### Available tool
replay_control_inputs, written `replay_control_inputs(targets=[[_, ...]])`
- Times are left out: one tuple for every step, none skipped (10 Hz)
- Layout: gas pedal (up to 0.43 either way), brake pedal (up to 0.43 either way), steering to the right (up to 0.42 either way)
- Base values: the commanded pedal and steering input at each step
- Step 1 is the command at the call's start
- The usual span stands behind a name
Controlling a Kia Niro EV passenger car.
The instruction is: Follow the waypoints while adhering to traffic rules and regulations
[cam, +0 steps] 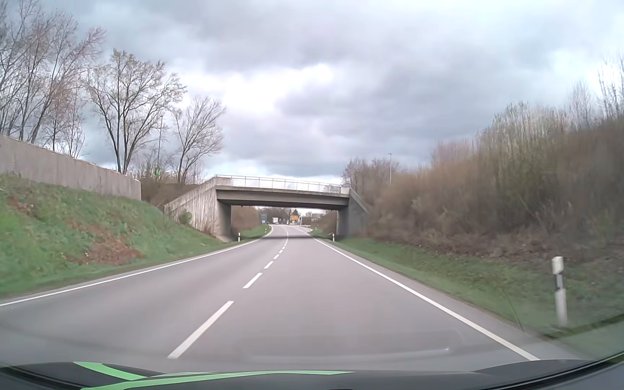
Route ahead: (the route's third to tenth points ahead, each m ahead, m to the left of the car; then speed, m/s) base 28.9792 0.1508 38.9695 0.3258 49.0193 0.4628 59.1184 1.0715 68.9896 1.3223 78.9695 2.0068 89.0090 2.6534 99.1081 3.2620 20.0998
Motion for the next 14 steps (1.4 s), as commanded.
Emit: replay_control_inputs(targets=[[0.157,0.0,0.0],[0.157,0.0,0.0],[0.157,0.0,0.0],[0.157,0.0,0.0],[0.157,0.0,0.0],[0.157,0.0,0.0],[0.157,0.0,0.0],[0.157,0.0,0.0],[0.157,0.0,0.0],[0.157,0.0,0.0],[0.157,0.0,-0.001],[0.157,0.0,-0.001],[0.157,0.0,-0.001],[0.157,0.0,-0.002]])
